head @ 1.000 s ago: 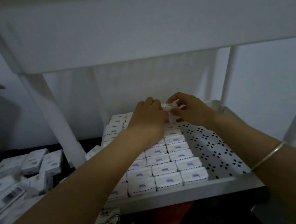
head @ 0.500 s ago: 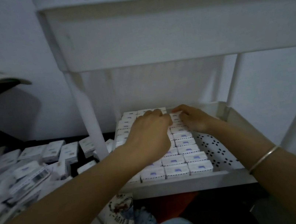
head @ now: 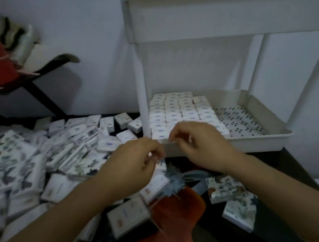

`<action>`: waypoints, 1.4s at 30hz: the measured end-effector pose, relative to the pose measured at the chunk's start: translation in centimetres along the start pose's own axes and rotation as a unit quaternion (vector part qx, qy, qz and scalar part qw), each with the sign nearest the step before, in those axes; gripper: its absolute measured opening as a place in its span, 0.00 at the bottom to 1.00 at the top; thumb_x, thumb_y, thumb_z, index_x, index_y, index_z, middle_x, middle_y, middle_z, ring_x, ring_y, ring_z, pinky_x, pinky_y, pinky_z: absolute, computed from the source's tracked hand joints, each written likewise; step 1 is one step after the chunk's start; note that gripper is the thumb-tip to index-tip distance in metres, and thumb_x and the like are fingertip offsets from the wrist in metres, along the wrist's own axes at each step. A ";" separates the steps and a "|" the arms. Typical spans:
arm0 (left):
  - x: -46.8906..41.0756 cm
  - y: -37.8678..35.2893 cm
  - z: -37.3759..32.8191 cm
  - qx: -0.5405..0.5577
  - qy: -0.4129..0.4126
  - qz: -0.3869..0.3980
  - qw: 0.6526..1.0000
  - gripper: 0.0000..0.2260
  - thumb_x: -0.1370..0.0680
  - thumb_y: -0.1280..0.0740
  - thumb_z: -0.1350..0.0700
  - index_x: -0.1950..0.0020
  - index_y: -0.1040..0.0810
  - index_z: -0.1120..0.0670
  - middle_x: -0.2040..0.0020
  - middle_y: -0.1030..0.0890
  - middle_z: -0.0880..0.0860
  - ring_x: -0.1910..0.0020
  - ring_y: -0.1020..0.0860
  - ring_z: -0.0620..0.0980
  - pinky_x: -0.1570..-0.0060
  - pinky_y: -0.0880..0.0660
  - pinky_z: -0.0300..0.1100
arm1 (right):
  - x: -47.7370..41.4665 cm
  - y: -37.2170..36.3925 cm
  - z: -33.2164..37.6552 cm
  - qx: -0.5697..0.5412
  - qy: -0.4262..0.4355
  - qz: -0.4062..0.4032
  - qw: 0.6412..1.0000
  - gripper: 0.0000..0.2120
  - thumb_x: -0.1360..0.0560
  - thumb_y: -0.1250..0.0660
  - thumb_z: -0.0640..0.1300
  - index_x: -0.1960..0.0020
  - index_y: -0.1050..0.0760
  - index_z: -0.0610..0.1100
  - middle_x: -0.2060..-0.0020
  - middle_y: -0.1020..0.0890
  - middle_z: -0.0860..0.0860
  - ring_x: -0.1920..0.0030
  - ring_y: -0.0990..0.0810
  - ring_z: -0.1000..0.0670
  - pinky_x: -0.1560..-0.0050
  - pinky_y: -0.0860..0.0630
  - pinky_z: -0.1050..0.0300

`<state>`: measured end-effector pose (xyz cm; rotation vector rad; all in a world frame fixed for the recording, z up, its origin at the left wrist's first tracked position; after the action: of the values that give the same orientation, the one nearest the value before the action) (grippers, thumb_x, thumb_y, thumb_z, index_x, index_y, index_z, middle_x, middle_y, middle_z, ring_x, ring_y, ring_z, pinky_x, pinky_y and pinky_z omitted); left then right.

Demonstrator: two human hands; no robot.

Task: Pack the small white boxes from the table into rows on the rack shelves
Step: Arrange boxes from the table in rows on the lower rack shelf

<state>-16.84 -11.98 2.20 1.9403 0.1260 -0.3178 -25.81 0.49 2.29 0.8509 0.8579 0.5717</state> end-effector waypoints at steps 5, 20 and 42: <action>6.3 0.4 0.6 -0.031 -0.029 -0.005 0.999 0.10 0.23 0.36 0.61 0.49 0.20 0.47 0.52 0.23 0.44 0.54 0.25 0.41 0.56 0.25 0.41 | 4.2 -5.6 4.6 0.115 0.052 0.157 0.979 0.20 0.23 0.41 0.46 0.31 0.31 0.57 0.45 0.22 0.52 0.47 0.24 0.49 0.54 0.28 0.55; 11.1 -1.1 1.8 -0.164 0.082 0.015 0.983 0.17 0.20 0.41 0.44 0.32 0.30 0.45 0.36 0.25 0.45 0.39 0.27 0.47 0.43 0.27 0.43 | 6.1 -5.0 5.4 0.118 0.000 0.180 0.977 0.23 0.28 0.31 0.59 0.35 0.30 0.55 0.39 0.26 0.56 0.40 0.30 0.53 0.42 0.29 0.54; 6.6 -2.1 -0.8 0.060 0.054 0.061 0.995 0.22 0.28 0.28 0.49 0.36 0.30 0.36 0.43 0.28 0.40 0.45 0.29 0.38 0.45 0.27 0.41 | 10.6 1.3 2.6 0.058 -0.098 -0.101 0.988 0.27 0.33 0.30 0.62 0.40 0.30 0.50 0.48 0.28 0.57 0.52 0.27 0.57 0.59 0.26 0.59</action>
<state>-10.93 -10.89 -1.20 2.0758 0.0610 -0.1421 -18.04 7.91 -0.08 0.8976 0.7906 0.2567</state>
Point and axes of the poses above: each hand's wrist, its own x-axis away from the middle knuckle, its own y-axis out of the back of the hand, z = x × y, the point moved 6 cm from there along -x, towards the middle knuckle
